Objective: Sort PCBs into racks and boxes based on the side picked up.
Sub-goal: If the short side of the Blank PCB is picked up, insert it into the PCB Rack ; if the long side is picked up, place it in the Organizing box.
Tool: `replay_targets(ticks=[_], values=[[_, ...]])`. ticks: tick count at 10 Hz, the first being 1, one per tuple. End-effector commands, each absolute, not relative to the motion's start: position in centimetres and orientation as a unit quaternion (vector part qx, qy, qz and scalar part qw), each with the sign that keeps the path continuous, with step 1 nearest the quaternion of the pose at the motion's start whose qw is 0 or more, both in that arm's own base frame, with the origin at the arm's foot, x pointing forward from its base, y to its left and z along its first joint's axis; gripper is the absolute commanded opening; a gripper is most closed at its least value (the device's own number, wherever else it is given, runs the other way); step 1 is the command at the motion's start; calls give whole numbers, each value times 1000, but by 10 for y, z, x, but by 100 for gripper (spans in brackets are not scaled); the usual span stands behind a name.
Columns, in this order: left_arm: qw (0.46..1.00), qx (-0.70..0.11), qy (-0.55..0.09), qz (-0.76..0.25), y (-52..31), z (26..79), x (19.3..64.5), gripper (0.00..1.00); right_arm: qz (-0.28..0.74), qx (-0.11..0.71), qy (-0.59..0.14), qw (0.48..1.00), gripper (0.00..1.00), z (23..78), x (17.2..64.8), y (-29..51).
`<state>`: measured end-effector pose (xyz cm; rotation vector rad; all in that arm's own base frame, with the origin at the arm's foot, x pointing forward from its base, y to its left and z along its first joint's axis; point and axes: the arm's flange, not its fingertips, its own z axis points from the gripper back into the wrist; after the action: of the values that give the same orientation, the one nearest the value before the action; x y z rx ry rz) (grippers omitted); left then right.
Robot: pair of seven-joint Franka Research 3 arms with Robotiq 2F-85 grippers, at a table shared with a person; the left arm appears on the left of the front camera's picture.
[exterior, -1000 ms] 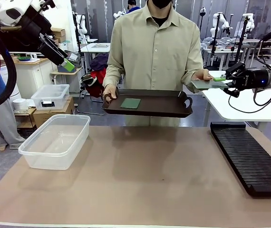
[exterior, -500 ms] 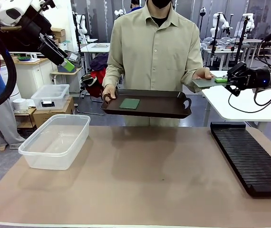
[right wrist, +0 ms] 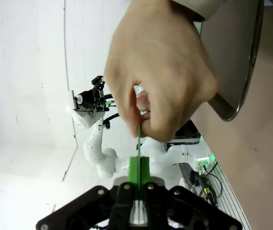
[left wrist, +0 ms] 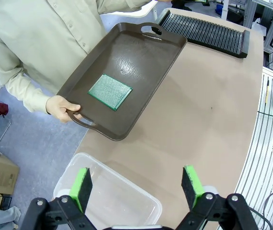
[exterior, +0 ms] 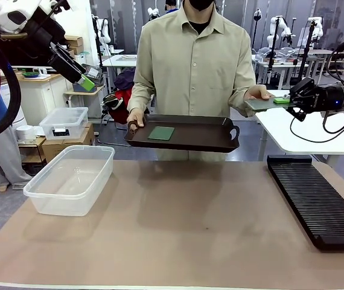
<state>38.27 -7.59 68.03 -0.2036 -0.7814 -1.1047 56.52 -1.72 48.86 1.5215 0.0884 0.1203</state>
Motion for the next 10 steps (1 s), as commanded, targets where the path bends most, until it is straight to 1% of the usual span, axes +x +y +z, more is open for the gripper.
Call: replay_targets(ticks=[1, 10], values=[[777, -90, -359, -509, -75, 679, 383, 100, 54, 689, 41, 721, 0, 488, 565, -17], [777, -90, -359, -509, -75, 679, 383, 100, 54, 689, 41, 721, 0, 488, 565, -17]])
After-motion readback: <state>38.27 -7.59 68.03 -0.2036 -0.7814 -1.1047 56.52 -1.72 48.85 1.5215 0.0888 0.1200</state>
